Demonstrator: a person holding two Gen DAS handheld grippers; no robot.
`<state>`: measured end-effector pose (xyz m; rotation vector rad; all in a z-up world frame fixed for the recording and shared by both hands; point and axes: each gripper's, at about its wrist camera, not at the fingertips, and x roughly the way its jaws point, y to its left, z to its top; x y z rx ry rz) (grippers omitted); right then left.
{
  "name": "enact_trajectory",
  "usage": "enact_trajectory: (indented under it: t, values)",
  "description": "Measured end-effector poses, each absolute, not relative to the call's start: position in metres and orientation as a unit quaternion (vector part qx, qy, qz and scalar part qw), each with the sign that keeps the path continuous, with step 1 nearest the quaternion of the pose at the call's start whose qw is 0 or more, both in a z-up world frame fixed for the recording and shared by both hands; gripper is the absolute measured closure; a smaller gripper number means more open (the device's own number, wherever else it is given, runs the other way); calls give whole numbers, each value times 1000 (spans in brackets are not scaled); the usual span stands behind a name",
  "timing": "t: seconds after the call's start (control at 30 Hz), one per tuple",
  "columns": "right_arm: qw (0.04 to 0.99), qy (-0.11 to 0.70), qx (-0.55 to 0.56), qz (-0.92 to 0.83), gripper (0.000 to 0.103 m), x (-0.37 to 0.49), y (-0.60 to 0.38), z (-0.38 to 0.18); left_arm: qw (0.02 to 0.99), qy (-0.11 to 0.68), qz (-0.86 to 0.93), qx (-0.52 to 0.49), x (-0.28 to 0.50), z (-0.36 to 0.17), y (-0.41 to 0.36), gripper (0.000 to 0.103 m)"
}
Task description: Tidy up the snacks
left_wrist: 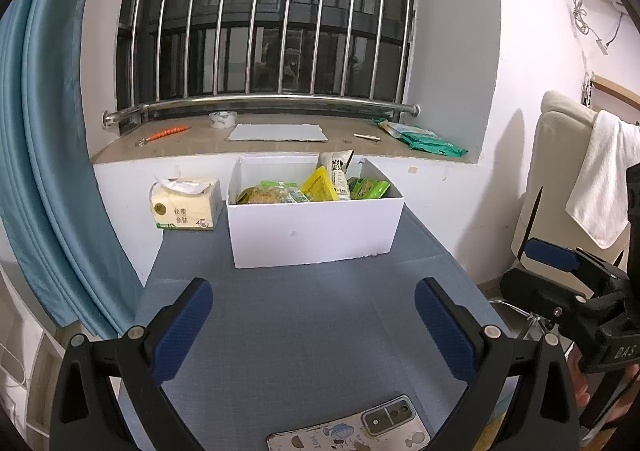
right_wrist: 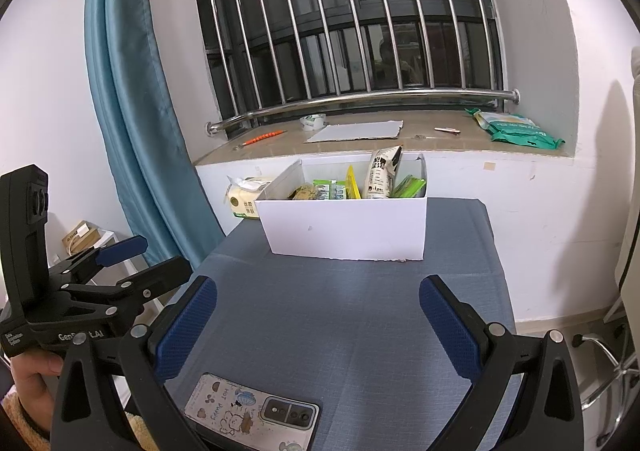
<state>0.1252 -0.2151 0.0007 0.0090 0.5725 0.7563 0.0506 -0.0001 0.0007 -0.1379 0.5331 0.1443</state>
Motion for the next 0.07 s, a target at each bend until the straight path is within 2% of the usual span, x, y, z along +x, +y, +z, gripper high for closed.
enact_trajectory:
  t: [0.07]
  values:
    - [889,276,4,365,0,125,-215,0,960,264,71,-65,50,1,-1,0]
